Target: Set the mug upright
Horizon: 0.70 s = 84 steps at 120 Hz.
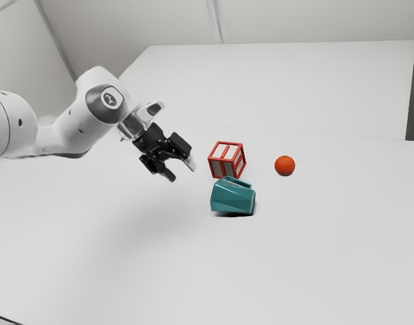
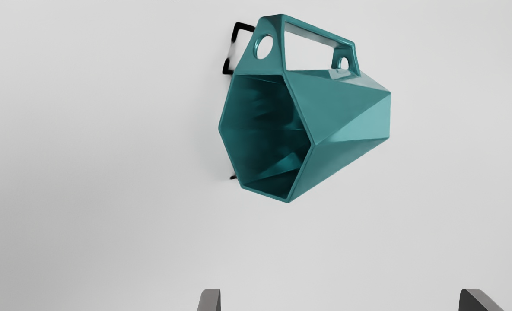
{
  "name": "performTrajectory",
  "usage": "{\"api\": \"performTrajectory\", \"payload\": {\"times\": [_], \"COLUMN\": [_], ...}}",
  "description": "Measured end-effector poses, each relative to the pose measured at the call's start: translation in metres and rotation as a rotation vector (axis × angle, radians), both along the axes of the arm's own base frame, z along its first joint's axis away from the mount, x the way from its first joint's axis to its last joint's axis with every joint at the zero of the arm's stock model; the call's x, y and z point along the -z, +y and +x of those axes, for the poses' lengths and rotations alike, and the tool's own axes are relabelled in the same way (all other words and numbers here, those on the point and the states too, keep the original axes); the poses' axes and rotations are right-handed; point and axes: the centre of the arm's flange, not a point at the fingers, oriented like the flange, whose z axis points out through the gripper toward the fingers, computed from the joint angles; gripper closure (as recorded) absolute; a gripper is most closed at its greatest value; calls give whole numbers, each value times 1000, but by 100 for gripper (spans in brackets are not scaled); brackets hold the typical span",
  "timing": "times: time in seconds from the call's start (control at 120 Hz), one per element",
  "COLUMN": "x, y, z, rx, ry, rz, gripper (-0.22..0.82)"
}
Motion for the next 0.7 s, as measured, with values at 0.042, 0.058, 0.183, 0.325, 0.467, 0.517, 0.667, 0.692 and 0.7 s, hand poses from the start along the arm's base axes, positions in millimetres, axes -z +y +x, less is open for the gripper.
{"api": "performTrajectory", "payload": {"times": [0.042, 0.058, 0.183, 0.325, 0.467, 0.517, 0.667, 0.692, 0.7], "x": [12, 16, 41, 64, 81, 87, 98, 99, 99], "y": [0, 1, 2, 0, 2, 1, -10, -13, -13], "z": [3, 4, 13, 25, 40, 40, 39, 38, 38], "rx": [5, 7, 26, 43, 74, 88, 135, 144, 146], "ry": [-1, -4, -23, -55, -96, -101, -115, -118, -119], "rz": [-19, -24, -73, -146, -203, -222, -284, -293, -296], "gripper": [0, 0, 0, 0, 0, 0, 0, 0, 0]}}
